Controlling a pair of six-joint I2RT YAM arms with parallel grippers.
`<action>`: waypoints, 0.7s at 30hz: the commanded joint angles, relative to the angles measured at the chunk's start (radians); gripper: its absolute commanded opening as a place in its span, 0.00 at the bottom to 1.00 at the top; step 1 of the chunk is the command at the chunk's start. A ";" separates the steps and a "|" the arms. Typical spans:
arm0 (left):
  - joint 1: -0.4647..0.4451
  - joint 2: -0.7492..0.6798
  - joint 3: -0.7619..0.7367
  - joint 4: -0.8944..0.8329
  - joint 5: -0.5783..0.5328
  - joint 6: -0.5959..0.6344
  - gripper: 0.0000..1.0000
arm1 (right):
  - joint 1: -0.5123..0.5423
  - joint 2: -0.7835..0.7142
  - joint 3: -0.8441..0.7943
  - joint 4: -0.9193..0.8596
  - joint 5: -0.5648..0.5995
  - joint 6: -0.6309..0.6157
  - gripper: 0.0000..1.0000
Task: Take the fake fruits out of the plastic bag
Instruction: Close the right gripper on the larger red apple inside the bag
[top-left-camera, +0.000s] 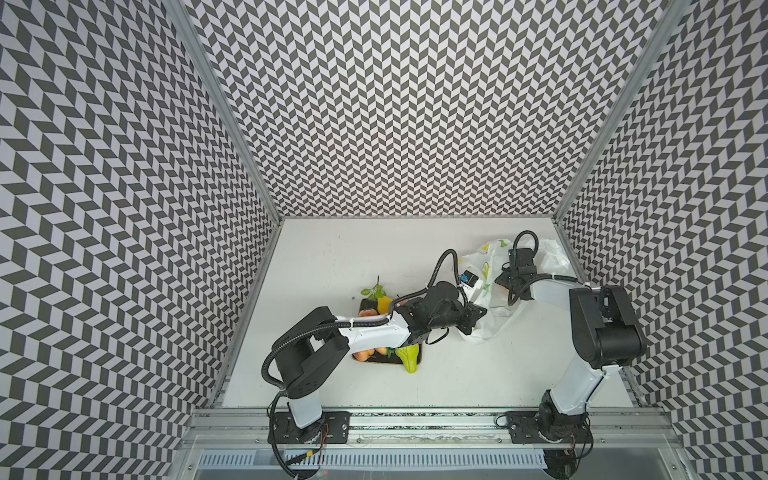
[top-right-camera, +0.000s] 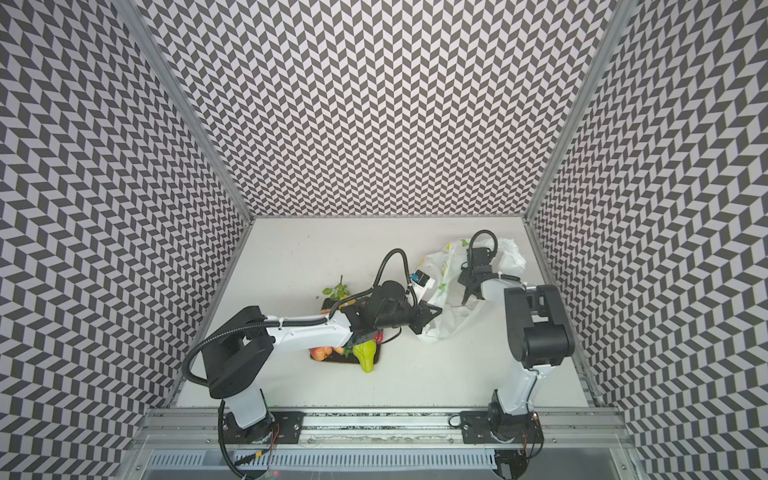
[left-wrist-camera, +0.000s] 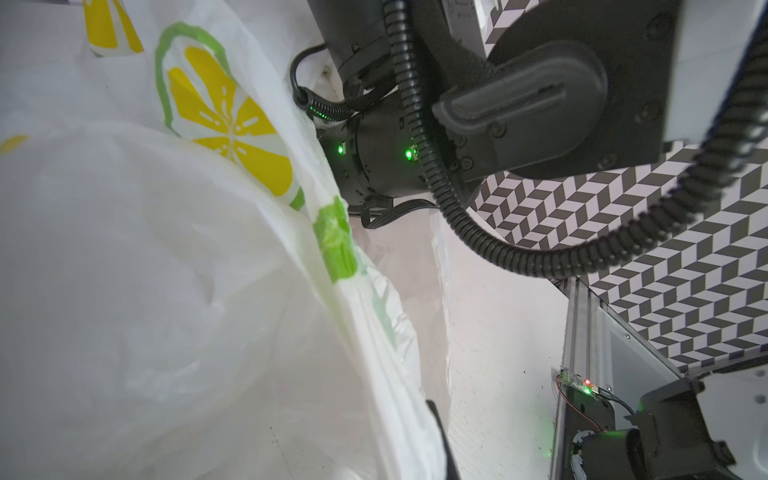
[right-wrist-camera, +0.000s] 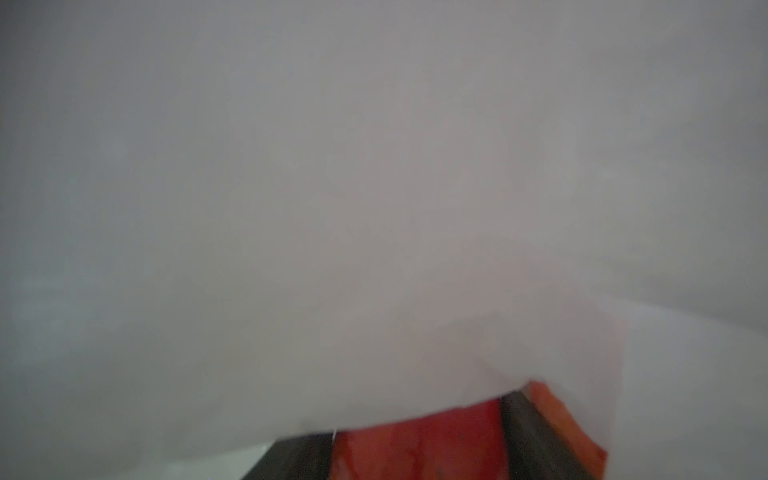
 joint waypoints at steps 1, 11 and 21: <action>-0.008 -0.032 0.005 0.024 -0.011 -0.009 0.00 | -0.006 0.025 0.025 0.025 -0.007 0.018 0.60; -0.002 -0.020 0.000 0.031 -0.031 -0.010 0.00 | -0.007 -0.132 -0.051 0.070 -0.036 -0.002 0.46; 0.021 -0.007 0.015 0.038 -0.055 -0.020 0.00 | -0.001 -0.327 -0.200 0.116 -0.196 -0.011 0.46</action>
